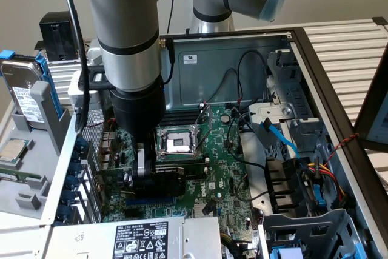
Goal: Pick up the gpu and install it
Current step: 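Insert the gpu into the slot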
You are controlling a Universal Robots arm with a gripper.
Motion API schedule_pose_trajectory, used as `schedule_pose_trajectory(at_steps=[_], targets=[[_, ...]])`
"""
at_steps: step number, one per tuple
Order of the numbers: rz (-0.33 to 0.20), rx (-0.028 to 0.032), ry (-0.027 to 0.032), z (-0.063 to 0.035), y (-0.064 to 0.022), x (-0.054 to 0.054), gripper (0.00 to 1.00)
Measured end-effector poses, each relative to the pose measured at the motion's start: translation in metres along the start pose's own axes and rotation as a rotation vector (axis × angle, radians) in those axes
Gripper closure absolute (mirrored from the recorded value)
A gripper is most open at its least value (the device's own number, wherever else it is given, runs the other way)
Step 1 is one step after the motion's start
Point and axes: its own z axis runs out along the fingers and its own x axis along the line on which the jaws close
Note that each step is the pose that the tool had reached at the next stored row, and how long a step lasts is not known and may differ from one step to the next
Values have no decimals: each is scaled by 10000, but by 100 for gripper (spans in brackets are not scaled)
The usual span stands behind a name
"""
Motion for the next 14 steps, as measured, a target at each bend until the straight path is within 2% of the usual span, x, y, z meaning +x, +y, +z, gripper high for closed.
schedule_pose_trajectory(at_steps=[14], targets=[[-2,0,4,3,1,-8,73]])
